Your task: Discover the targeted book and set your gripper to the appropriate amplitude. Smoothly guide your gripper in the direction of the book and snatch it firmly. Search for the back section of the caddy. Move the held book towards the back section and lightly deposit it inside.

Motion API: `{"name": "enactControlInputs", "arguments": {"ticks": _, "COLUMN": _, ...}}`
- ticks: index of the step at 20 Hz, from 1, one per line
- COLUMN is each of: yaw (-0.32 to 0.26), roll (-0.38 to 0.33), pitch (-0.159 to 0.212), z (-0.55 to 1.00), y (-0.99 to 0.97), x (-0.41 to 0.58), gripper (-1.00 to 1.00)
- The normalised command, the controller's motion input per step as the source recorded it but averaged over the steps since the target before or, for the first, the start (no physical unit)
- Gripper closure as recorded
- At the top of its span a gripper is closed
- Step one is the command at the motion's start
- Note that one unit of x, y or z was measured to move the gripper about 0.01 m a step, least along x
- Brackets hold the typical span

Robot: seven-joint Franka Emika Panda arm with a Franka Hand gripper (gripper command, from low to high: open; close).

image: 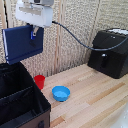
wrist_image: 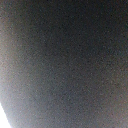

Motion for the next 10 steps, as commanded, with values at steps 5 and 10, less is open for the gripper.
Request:
{"name": "enactControlInputs", "arguments": {"ticks": 5, "yaw": 0.0, "roll": 0.0, "pitch": 0.138, "z": 0.59, "y": 0.79, "x": 0.393, "gripper": 1.0}}
{"name": "enactControlInputs", "arguments": {"ticks": 10, "yaw": 0.0, "roll": -0.012, "pitch": 0.121, "z": 0.49, "y": 0.81, "x": 0.415, "gripper": 1.0}}
